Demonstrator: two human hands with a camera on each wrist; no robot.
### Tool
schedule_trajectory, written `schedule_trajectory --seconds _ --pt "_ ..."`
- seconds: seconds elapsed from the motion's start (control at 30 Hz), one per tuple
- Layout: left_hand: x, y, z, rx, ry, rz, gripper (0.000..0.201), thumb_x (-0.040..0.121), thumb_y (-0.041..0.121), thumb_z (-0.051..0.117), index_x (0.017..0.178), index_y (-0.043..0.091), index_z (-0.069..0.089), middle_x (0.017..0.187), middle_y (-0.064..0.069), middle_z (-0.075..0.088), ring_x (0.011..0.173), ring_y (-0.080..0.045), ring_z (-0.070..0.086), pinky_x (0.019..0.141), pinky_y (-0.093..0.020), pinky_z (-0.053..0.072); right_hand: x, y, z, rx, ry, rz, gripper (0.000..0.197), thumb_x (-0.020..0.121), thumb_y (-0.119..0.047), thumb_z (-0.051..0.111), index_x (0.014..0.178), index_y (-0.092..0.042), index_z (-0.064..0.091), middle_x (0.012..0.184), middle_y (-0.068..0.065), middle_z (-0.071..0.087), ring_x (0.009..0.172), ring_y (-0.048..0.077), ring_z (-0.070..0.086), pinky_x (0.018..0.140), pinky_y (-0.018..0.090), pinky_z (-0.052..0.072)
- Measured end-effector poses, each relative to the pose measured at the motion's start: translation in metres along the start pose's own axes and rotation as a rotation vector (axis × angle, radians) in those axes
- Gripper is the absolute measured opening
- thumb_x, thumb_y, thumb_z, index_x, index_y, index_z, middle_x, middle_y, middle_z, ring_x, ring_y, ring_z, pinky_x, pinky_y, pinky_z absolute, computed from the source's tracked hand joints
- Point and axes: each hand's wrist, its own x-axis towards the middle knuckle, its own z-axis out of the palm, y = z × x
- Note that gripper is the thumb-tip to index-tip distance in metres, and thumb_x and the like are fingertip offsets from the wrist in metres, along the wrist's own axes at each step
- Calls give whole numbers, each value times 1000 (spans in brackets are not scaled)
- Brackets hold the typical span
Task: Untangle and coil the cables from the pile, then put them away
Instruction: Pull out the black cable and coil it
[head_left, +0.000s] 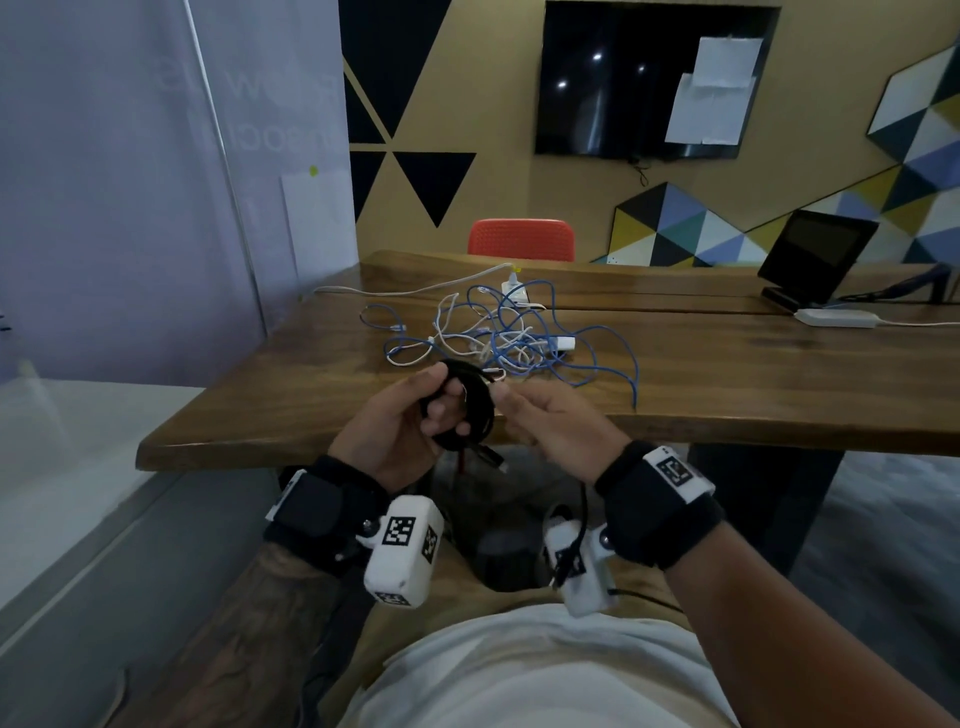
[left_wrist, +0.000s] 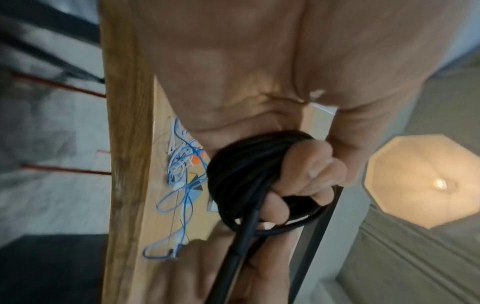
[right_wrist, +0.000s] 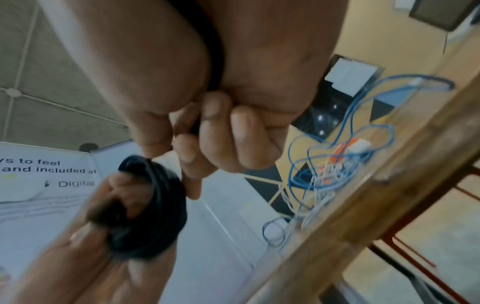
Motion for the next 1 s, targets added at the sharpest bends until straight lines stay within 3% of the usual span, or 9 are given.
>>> schedule_trajectory --seconds 0.1,0.23,0.37,0.47,0.57,0.73,0.83,0.9,1.0 --pt "-4 0 1 -86 -10 -31 36 96 27 42 75 10 64 52 7 41 43 -5 37 60 -23 46 -4 -1 7 150 -44 32 32 92 -50 54 91 -21 69 50 -14 43 43 1 35 43 18 31" --pt "-1 -8 -4 -169 -71 -77 23 81 30 74 78 9 66 53 6 45 44 -5 42 64 -23 50 0 4 9 152 -54 41 34 90 -45 68 116 -23 66 70 0 66 44 13 41 41 26 37" --pt "-1 -17 -7 -116 -101 -70 33 67 34 88 76 10 67 53 6 45 44 -4 41 65 -24 52 1 8 6 111 -70 62 23 96 -26 66 117 -15 65 74 3 68 43 11 42 39 25 36" --pt "3 -16 -4 75 -80 -60 29 74 29 83 74 8 62 53 4 47 46 -8 42 65 -25 51 1 6 2 5 -50 24 11 95 -14 66 106 -15 67 82 4 71 48 0 55 47 14 42" --pt "3 -11 -4 234 19 -57 16 86 18 65 78 5 61 58 -3 53 51 -13 47 58 -22 45 5 9 2 -98 -58 -8 7 92 -20 67 99 -20 69 89 4 75 71 11 69 66 29 54" --pt "4 -8 7 324 86 -66 15 82 16 66 87 3 60 63 -5 55 52 -14 48 61 -25 47 5 8 -1 -88 -56 -19 11 92 -12 66 91 -23 71 80 -6 73 65 -2 63 63 17 46" --pt "5 -8 7 294 125 -98 20 84 9 63 100 3 53 62 -8 53 48 -14 47 55 -26 51 4 13 4 -120 -62 -1 8 88 -27 69 92 -22 74 85 1 77 73 16 69 68 37 56" --pt "5 -9 6 284 134 -93 19 90 3 56 108 2 50 61 -6 48 47 -11 42 48 -20 44 5 18 6 -190 -66 7 17 88 -31 70 95 -16 73 81 4 74 69 23 65 67 38 53" --pt "6 -10 6 335 125 -35 15 86 9 59 99 4 54 60 1 50 47 -5 36 42 -13 32 6 16 3 -230 -74 18 23 90 -28 72 91 -6 67 62 -3 56 51 6 47 53 26 38"
